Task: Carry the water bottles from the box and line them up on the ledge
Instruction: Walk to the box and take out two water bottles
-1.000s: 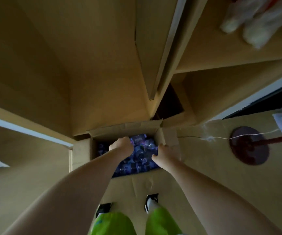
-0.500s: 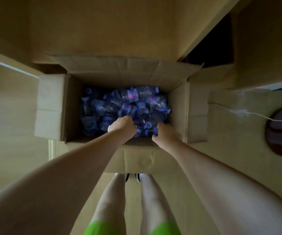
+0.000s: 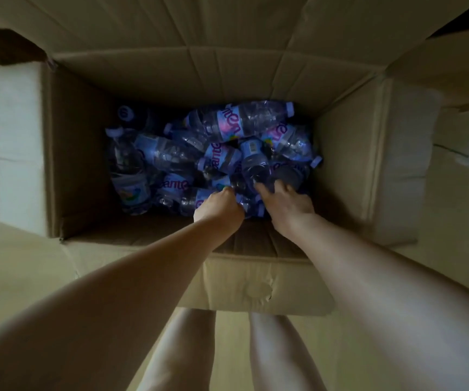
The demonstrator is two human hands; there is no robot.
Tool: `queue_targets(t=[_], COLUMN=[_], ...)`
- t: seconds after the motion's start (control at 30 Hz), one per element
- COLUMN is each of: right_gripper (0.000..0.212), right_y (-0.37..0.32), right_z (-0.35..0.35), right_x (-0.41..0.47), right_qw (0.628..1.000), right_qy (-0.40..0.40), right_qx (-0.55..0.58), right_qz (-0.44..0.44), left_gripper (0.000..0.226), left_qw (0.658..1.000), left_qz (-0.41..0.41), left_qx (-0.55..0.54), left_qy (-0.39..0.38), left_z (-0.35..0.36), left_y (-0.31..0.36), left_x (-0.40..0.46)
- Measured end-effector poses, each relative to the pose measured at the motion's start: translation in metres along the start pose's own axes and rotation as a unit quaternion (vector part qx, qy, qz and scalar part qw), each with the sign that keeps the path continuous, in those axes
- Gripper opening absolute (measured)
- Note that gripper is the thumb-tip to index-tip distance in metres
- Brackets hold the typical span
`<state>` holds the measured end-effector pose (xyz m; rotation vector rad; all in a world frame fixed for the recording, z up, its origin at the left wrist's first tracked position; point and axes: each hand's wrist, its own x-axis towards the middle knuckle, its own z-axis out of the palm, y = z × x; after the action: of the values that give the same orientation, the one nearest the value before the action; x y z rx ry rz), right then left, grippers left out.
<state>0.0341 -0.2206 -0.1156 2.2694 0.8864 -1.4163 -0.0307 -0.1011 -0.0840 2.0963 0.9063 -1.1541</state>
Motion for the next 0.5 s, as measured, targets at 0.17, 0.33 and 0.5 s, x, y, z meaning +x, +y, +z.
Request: queue_targets(t=[0.17,0.33,0.5], right_gripper=[0.062,0.050,0.031], right_y=[-0.002,0.025,0.049], right_z=[-0.009,-0.023,-0.043], right_x=[0.018,0.012,-0.016], right_qw=[0.995,0.992,0.960], right_qy=[0.045,0.098,0.204], right_qx=[-0.088,-0.056,0.156], right_qz=[-0.009,-0.054,-0.112], left_gripper=[0.021,0.020,0.032], left_qw=[1.000,0.999,0.997], left_qz=[0.012,0.015,0.025], left_qx=[-0.027,-0.048,-0.070], left_qy=[0.005,-0.011,-0.011], left_z=[0.005,0.006,0.000], left_y=[0.005,-0.004,-0.011], left_x=[0.009,0.005,0.002])
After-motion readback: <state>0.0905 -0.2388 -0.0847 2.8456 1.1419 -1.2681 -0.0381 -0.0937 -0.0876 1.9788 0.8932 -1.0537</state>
